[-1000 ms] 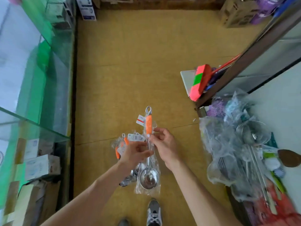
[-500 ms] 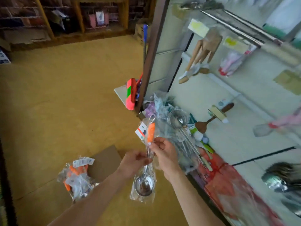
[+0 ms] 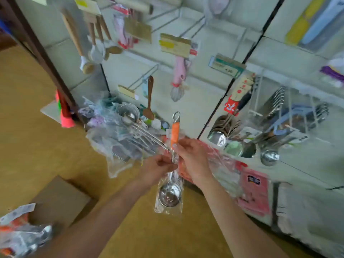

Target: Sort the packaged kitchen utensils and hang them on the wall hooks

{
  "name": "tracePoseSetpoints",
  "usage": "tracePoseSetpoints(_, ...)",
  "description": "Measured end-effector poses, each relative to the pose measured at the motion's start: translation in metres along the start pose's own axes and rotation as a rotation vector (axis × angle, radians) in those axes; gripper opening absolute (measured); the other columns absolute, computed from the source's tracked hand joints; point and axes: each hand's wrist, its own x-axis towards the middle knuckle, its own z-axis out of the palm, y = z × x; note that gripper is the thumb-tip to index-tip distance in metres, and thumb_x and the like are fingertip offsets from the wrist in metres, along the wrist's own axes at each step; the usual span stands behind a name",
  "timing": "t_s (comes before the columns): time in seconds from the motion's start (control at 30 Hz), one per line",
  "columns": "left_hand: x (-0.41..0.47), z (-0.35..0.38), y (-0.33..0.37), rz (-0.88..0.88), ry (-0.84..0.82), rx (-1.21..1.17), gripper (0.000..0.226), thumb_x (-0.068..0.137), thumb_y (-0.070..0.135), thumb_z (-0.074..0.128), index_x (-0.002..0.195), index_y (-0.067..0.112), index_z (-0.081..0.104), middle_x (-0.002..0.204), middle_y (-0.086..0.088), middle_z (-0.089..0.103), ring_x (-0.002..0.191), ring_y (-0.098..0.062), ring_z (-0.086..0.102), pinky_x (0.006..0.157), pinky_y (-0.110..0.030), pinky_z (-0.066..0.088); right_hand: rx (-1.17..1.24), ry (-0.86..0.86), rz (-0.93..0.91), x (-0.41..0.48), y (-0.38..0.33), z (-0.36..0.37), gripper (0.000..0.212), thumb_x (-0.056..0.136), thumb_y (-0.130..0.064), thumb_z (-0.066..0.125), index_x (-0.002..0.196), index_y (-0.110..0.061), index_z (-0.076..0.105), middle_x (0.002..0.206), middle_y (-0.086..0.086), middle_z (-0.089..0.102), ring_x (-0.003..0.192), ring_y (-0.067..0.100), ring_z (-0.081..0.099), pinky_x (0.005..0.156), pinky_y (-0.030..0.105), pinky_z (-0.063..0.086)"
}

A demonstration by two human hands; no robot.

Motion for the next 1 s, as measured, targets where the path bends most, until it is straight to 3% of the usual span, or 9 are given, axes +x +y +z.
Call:
tracePoseSetpoints(0.13, 0.01, 0.082, 0.032, 0.027, -0.075, 0.008, 0.017, 0.079, 0.014, 0.079, 0.09, 0.009, 0.069, 0.074, 0.004, 0.068, 0.058, 0.001, 0.06, 0.057, -0.019, 0.049, 0.063, 0.134, 0.027, 0.001, 0.0, -0.084, 0.018, 0.085, -0.017, 0.075, 0.099, -0.01, 0.066, 0.075, -0.009, 0.071, 0.064, 0.007, 0.061, 0.056, 0.019, 0.048)
tracePoseSetpoints(0.23, 0.018, 0.134, 0.041, 0.029, -0.132, 0.034, 0.02, 0.078, 0.014, 0.081, 0.09, 0.005, 0.068, 0.074, 0.003, 0.066, 0.062, -0.005, 0.059, 0.059, -0.022, 0.05, 0.106, 0.206, 0.041, -0.005, 0.007, -0.137, 0.025, 0.086, -0.016, 0.075, 0.105, -0.004, 0.064, 0.077, -0.006, 0.069, 0.066, 0.008, 0.063, 0.058, 0.022, 0.05)
tracePoseSetpoints(0.3, 0.021, 0.167, 0.044, 0.019, -0.172, 0.056, 0.016, 0.078, 0.014, 0.081, 0.085, 0.01, 0.067, 0.072, 0.003, 0.065, 0.065, -0.009, 0.058, 0.063, -0.027, 0.05, 0.172, 0.232, 0.057, -0.014, 0.013, -0.17, 0.029, 0.087, -0.012, 0.074, 0.108, 0.002, 0.061, 0.073, -0.003, 0.067, 0.064, 0.016, 0.057, 0.055, 0.029, 0.046)
tracePoseSetpoints(0.37, 0.023, 0.2, 0.045, 0.024, -0.218, 0.109, 0.016, 0.077, 0.016, 0.082, 0.08, 0.015, 0.067, 0.073, 0.002, 0.067, 0.068, -0.012, 0.061, 0.068, -0.032, 0.051, 0.174, 0.28, 0.061, -0.026, 0.021, -0.203, 0.029, 0.088, -0.01, 0.073, 0.109, 0.004, 0.06, 0.079, 0.002, 0.068, 0.065, 0.015, 0.057, 0.055, 0.026, 0.047)
tracePoseSetpoints(0.57, 0.02, 0.286, 0.042, 0.097, -0.346, 0.285, 0.02, 0.073, 0.024, 0.084, 0.08, 0.014, 0.069, 0.072, 0.001, 0.067, 0.066, -0.013, 0.061, 0.065, -0.033, 0.051, 0.173, 0.472, 0.03, -0.062, 0.051, -0.281, 0.015, 0.086, -0.013, 0.075, 0.097, -0.009, 0.065, 0.082, 0.003, 0.069, 0.069, 0.009, 0.061, 0.065, 0.025, 0.05)
tracePoseSetpoints(0.77, 0.013, 0.357, 0.049, 0.13, -0.432, 0.348, 0.018, 0.075, 0.025, 0.083, 0.079, 0.014, 0.068, 0.072, 0.006, 0.066, 0.068, -0.009, 0.059, 0.075, -0.035, 0.052, 0.259, 0.595, 0.024, -0.084, 0.067, -0.342, 0.016, 0.085, -0.014, 0.076, 0.097, -0.012, 0.065, 0.076, -0.006, 0.069, 0.066, 0.007, 0.062, 0.06, 0.024, 0.049)
tracePoseSetpoints(0.93, 0.012, 0.4, 0.057, 0.091, -0.49, 0.304, 0.018, 0.075, 0.019, 0.082, 0.08, 0.012, 0.067, 0.077, 0.0, 0.065, 0.075, -0.015, 0.059, 0.077, -0.037, 0.051, 0.304, 0.666, 0.048, -0.091, 0.078, -0.382, 0.021, 0.084, -0.019, 0.078, 0.1, -0.011, 0.067, 0.08, -0.002, 0.072, 0.076, 0.018, 0.067, 0.078, 0.048, 0.056)
tracePoseSetpoints(1.0, 0.013, 0.415, 0.059, 0.078, -0.509, 0.292, 0.019, 0.076, 0.017, 0.082, 0.085, 0.009, 0.067, 0.077, 0.0, 0.065, 0.073, -0.013, 0.059, 0.073, -0.03, 0.049, 0.312, 0.686, 0.057, -0.092, 0.082, -0.396, 0.021, 0.084, -0.019, 0.078, 0.101, -0.011, 0.068, 0.08, -0.002, 0.072, 0.078, 0.018, 0.066, 0.082, 0.049, 0.056)
